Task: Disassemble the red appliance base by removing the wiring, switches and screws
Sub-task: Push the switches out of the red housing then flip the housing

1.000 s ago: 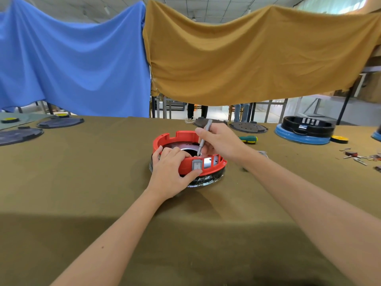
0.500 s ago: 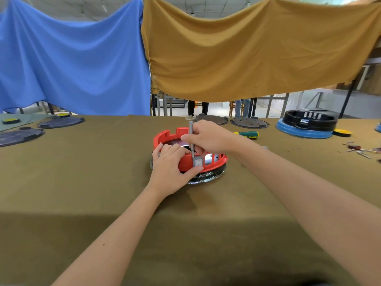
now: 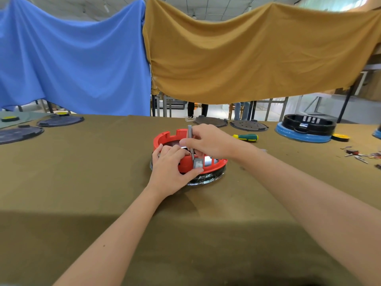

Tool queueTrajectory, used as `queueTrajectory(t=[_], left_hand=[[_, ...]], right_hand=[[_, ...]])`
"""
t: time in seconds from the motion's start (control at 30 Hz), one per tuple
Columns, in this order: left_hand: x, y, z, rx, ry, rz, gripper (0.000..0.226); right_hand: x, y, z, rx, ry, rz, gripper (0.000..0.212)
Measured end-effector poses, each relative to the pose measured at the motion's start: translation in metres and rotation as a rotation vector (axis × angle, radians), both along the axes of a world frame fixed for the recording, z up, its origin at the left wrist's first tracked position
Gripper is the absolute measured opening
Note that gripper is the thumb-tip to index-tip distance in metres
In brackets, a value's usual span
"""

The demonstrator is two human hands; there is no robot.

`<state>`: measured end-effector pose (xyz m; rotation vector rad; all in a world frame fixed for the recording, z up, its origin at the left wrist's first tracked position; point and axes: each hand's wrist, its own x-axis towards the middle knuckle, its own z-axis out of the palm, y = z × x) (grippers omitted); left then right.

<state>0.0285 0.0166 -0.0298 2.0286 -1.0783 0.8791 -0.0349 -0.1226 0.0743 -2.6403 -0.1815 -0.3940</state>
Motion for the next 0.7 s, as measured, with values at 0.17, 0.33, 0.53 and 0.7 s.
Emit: queueTrajectory(t=[0.17, 0.33, 0.53, 0.7], left_hand=[[0.000, 0.000, -0.001, -0.033, 0.010, -0.035, 0.050], [-0.001, -0.001, 0.000, -0.024, 0.008, -0.032, 0.047], [-0.001, 0.000, 0.001, -0.016, 0.002, -0.038, 0.042], [-0.002, 0.001, 0.001, -0.018, -0.001, -0.011, 0.045]], right_hand=[[0.006, 0.011, -0.001, -0.253, 0.091, -0.054, 0.040], [0.013, 0.014, 0.005, -0.218, 0.169, -0.067, 0.040], [0.011, 0.009, 0.004, -0.086, 0.162, -0.048, 0.042], [-0.015, -0.006, 0.002, 0.333, -0.073, -0.054, 0.040]])
